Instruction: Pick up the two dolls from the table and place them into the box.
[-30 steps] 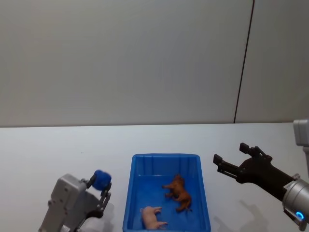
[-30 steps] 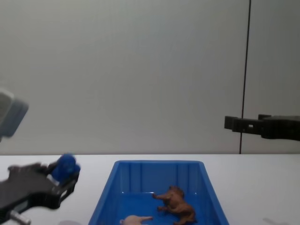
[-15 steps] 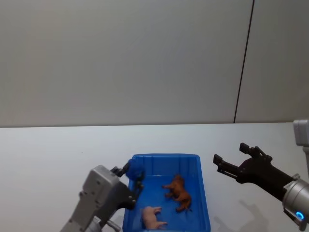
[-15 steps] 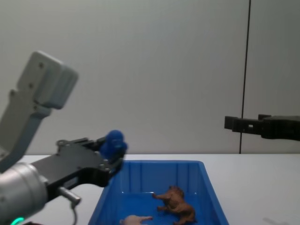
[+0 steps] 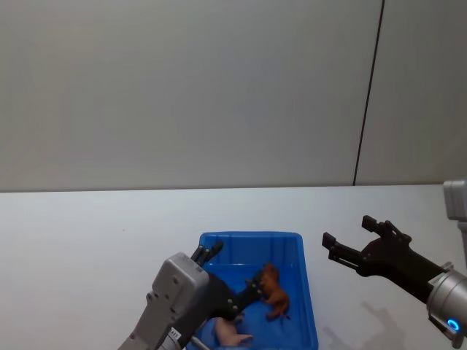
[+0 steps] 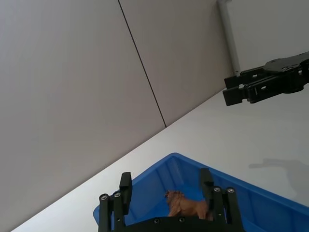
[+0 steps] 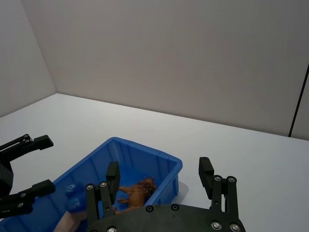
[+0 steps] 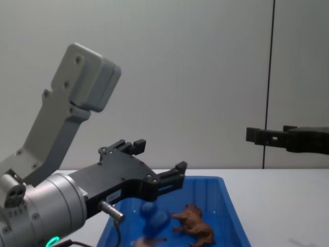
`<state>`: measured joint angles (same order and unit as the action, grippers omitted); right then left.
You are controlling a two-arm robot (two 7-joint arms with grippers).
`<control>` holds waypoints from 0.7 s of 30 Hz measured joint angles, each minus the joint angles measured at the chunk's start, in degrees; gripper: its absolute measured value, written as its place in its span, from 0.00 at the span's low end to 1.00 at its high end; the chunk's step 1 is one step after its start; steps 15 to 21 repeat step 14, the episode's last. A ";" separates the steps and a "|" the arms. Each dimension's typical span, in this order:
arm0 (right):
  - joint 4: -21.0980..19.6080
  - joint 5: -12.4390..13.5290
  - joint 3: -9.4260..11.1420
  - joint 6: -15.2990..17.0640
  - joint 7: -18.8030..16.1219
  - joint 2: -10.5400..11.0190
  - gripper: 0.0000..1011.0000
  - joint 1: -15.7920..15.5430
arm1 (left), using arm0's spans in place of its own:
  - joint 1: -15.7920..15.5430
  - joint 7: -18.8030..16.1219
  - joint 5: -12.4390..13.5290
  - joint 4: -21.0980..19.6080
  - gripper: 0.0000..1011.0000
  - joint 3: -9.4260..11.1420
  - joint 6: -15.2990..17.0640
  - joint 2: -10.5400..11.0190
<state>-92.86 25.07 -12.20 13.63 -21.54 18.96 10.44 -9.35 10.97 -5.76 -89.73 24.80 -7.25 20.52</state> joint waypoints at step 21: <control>0.00 0.00 0.00 0.00 0.00 0.00 0.99 0.00 | 1.28 1.35 -1.70 -1.66 0.99 -0.54 -2.02 1.27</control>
